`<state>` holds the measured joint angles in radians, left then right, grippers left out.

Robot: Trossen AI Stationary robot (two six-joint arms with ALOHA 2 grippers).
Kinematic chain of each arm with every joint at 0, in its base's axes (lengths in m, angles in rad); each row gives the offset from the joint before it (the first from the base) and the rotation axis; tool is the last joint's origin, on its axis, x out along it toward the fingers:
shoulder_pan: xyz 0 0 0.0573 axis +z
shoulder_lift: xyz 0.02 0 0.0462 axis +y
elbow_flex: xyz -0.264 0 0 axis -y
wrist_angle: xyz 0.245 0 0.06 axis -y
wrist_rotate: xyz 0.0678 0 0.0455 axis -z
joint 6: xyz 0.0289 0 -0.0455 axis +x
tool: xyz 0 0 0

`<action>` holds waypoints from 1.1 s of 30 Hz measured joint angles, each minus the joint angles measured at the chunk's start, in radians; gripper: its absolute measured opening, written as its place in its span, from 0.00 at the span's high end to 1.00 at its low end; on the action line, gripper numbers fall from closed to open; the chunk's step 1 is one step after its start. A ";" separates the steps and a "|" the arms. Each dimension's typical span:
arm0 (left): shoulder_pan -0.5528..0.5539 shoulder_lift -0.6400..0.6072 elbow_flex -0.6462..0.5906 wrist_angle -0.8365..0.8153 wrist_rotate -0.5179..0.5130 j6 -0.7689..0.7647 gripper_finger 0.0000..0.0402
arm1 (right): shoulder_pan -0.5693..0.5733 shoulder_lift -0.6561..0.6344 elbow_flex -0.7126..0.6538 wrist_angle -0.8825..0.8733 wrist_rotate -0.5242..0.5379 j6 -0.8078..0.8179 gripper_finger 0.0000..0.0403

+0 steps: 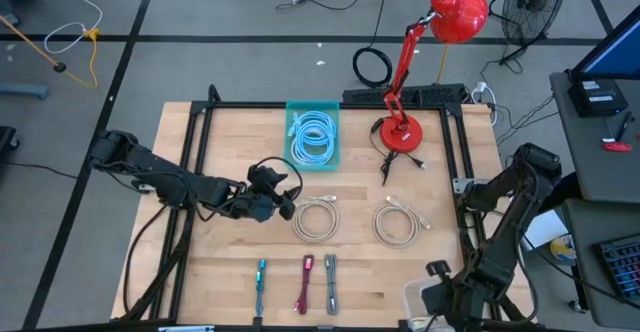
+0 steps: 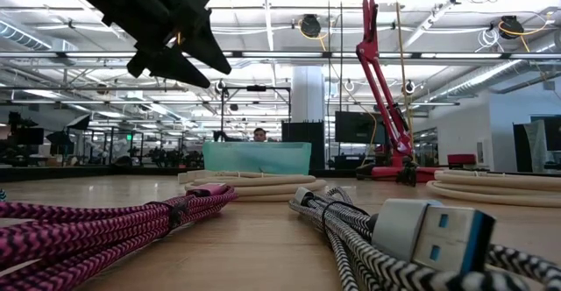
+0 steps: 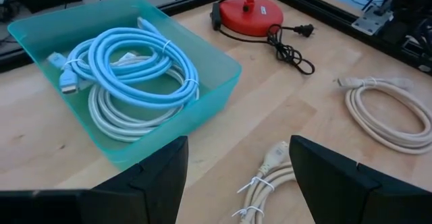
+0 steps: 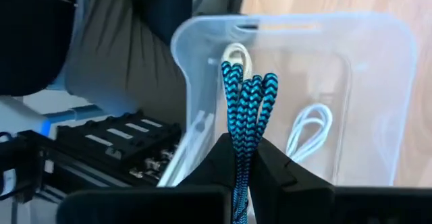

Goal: Pick & Place USB Port
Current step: Put the right blue USB cable into the transparent bin, then put the gray USB cable into the transparent bin

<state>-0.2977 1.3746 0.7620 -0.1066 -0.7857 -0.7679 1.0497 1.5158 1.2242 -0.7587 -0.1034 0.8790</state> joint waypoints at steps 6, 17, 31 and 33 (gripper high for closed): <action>0.000 0.000 0.000 0.000 0.000 0.008 0.35 | 0.001 0.000 -0.058 0.097 -0.002 0.021 0.98; 0.001 0.000 0.000 -0.002 0.001 0.025 0.35 | -0.003 -0.007 -0.144 0.241 -0.032 0.026 0.97; 0.002 0.000 0.000 -0.002 0.000 0.032 0.35 | -0.002 -0.007 -0.144 0.239 -0.032 0.043 0.68; 0.002 0.000 0.000 -0.002 0.000 0.030 0.35 | -0.004 -0.007 -0.144 0.240 -0.032 0.031 0.66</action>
<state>-0.2958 1.3746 0.7620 -0.1081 -0.7860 -0.7379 1.0452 1.5089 1.0805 -0.5188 -0.1356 0.9095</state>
